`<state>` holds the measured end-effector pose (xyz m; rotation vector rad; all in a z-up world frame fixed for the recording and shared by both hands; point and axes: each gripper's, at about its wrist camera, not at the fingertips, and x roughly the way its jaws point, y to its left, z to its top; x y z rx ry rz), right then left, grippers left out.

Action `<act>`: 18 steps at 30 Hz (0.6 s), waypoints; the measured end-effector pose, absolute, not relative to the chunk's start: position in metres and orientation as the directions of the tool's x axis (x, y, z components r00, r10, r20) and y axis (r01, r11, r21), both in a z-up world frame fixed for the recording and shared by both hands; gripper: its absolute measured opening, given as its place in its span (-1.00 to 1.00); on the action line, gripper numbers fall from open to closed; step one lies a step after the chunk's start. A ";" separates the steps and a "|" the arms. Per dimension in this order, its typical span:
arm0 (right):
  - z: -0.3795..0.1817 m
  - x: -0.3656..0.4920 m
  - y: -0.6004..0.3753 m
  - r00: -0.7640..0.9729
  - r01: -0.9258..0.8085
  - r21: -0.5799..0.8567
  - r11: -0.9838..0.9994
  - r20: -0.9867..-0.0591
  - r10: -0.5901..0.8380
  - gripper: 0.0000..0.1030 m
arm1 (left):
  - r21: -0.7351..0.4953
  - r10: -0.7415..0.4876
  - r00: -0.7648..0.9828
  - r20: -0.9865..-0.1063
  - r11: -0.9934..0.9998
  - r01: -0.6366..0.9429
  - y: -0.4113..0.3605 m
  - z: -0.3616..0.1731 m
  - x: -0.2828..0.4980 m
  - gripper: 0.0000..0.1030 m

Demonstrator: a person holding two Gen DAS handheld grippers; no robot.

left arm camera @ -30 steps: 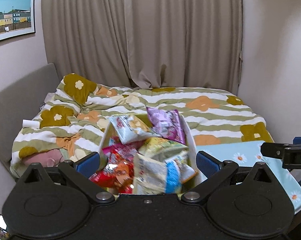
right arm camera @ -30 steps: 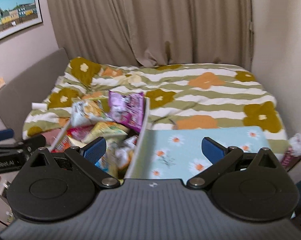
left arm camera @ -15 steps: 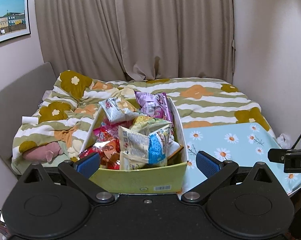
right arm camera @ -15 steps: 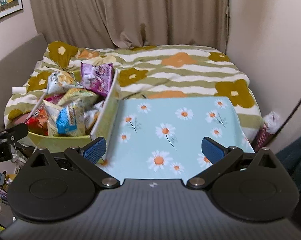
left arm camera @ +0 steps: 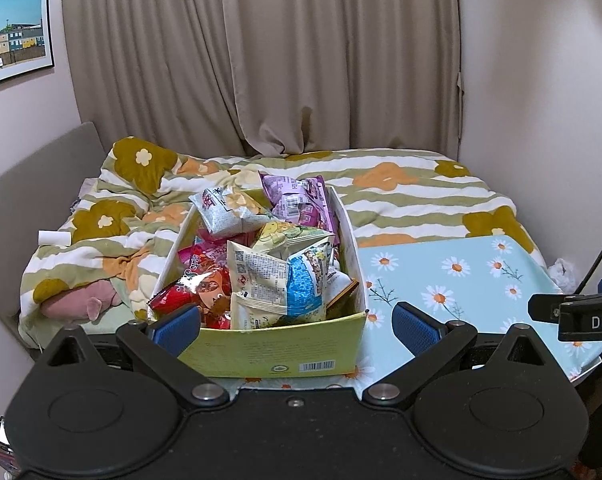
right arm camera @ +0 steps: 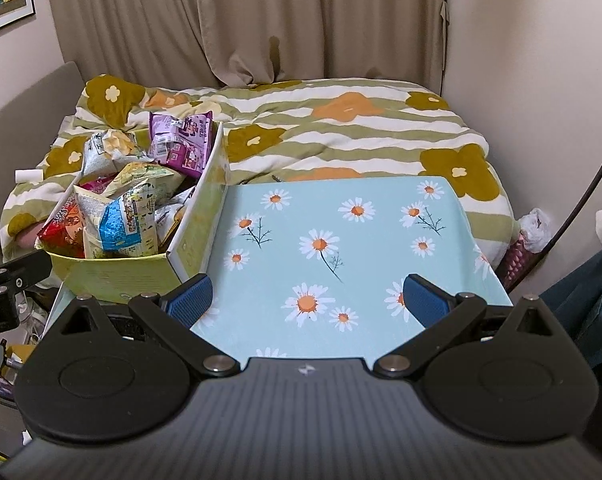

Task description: Organize snacks

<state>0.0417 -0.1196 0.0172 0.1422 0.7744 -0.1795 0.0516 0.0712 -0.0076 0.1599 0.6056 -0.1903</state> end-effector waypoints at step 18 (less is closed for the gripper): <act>0.017 0.043 -0.118 0.700 0.213 0.061 0.975 -0.706 -0.108 1.00 | 0.094 -0.126 0.805 -0.580 0.971 0.219 0.077 -0.006 0.054 1.00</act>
